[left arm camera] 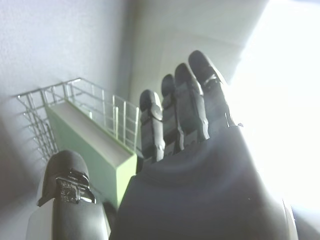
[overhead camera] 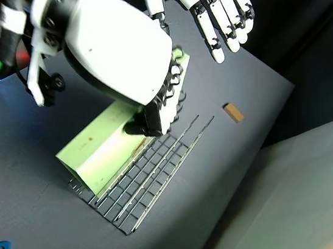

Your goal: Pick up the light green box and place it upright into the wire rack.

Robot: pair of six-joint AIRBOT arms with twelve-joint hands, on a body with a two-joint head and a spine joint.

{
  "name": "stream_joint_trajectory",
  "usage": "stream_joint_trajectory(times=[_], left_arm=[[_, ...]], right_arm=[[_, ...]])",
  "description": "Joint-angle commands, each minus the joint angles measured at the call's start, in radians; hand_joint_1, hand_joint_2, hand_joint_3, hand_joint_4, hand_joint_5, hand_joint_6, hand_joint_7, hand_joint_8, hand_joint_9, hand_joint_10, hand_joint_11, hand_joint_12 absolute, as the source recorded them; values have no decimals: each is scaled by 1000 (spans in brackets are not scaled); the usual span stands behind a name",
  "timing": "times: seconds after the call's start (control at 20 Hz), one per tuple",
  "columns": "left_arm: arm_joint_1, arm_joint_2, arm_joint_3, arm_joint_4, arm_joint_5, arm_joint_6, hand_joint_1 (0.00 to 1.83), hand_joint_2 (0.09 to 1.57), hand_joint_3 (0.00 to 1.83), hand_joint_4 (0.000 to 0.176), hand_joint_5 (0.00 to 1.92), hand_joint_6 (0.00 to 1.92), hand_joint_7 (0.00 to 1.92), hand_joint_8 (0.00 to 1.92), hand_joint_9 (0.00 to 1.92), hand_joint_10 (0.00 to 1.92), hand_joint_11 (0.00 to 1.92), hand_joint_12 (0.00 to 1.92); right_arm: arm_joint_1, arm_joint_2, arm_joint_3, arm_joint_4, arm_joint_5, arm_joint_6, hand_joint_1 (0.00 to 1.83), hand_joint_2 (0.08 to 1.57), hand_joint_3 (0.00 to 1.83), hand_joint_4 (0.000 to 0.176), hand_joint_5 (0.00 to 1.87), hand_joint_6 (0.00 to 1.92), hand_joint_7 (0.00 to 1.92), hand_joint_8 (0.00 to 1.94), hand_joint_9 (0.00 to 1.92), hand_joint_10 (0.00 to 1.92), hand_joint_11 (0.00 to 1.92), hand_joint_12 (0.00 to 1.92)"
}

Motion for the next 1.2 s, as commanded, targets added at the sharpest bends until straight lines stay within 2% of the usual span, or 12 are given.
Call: stream_joint_trajectory(times=[0.0, 0.4, 0.6, 0.95, 1.15], left_arm=[[-7, 2, 5, 97, -7, 9, 189, 1143, 0, 55, 272, 0, 226, 0, 202, 0, 0, 672], [10, 1, 24, 97, -45, 9, 189, 1142, 0, 55, 285, 6, 227, 1, 197, 0, 0, 668], [13, -7, 46, 104, -81, 6, 189, 1143, 0, 55, 287, 5, 228, 1, 197, 0, 0, 668], [37, -66, 104, 110, -117, -16, 191, 1147, 2, 51, 296, 7, 227, 0, 196, 0, 0, 668], [53, -91, 118, 134, -122, -55, 191, 1147, 1, 51, 293, 4, 228, 1, 199, 1, 0, 669]], right_arm=[[2, -6, 6, -81, 42, 9, 1364, 1161, 0, 0, 848, 936, 877, 1179, 860, 1444, 892, 1464], [-74, -55, 99, -93, 69, 40, 1364, 1159, 0, 0, 851, 940, 894, 1157, 847, 1447, 881, 1454], [-92, -63, 106, -105, 75, 40, 1364, 1163, 1, 0, 839, 953, 890, 1168, 841, 1458, 877, 1462], [-96, -64, 106, -108, 76, 40, 1363, 1162, 0, 0, 843, 953, 895, 1157, 837, 1466, 881, 1471], [-95, -63, 106, -110, 77, 39, 1357, 1176, 2, 0, 762, 1100, 868, 1173, 840, 1435, 861, 1451]])
